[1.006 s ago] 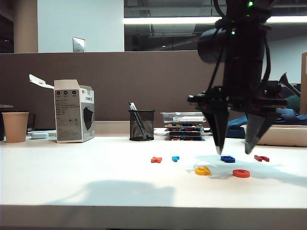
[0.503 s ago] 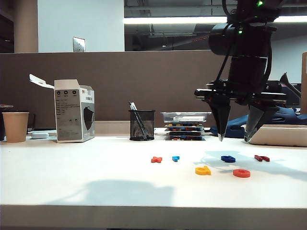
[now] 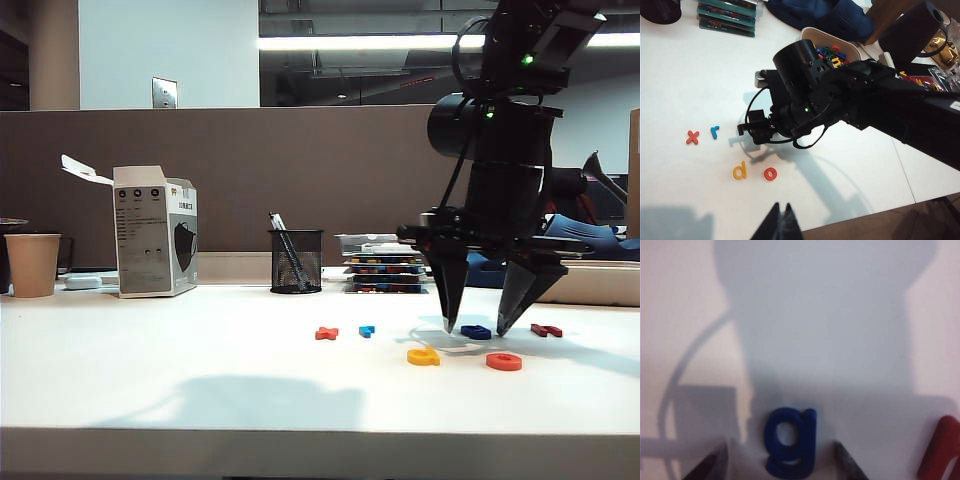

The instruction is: Select the appropriate letters from the row of letter magnets placed on the table to arrange into the word "dog".

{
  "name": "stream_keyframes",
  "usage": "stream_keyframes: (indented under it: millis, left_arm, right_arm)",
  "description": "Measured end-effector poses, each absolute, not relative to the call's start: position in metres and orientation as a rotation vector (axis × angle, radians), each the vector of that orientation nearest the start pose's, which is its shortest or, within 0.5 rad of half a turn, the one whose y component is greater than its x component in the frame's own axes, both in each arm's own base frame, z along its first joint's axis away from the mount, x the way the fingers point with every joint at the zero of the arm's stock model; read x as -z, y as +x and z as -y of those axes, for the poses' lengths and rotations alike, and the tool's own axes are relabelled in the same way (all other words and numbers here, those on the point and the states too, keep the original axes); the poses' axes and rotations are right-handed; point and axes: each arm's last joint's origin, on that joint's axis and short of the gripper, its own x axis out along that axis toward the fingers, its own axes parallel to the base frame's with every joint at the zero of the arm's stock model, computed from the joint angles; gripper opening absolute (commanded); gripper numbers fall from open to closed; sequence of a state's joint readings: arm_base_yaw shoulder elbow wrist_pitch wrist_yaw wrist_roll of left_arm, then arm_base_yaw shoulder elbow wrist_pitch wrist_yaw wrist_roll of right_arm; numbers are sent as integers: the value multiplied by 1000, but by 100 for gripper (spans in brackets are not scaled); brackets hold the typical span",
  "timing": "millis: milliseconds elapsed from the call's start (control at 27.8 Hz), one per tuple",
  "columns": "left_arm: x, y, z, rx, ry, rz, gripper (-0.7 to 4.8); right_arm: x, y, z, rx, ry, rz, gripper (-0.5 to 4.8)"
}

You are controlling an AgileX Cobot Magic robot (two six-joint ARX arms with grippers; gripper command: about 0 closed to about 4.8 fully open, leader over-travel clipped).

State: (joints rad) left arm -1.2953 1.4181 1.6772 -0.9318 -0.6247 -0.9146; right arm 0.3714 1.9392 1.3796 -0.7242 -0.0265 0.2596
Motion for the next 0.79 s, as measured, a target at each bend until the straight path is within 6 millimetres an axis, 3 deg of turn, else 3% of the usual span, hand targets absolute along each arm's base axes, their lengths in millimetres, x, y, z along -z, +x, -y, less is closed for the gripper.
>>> stream_keyframes:
  millis: [144, 252, 395, 431, 467, 503, 791]
  left_arm:
    - [-428, 90, 258, 401, -310, -631, -6]
    - [-428, 90, 258, 401, -310, -631, -6]
    - [-428, 90, 258, 401, -310, -631, -6]
    - [-428, 90, 258, 401, -310, -631, -6]
    - [-428, 90, 258, 401, -310, -631, -6]
    - [-428, 90, 258, 401, -310, -631, -6]
    - [-428, 90, 258, 401, -310, -631, -6]
  right_arm:
    - [-176, 358, -140, -173, -1, -1299, 249]
    - [-176, 358, -140, -167, -6, -1301, 202]
    - [-176, 358, -139, -161, -11, -1307, 195]
    - [-176, 358, -139, -162, -11, -1308, 180]
    - [-176, 358, -139, -162, -11, -1308, 107]
    - [-176, 358, -139, -159, -15, -1310, 82]
    - [-176, 357, -138, -156, -19, -1324, 69]
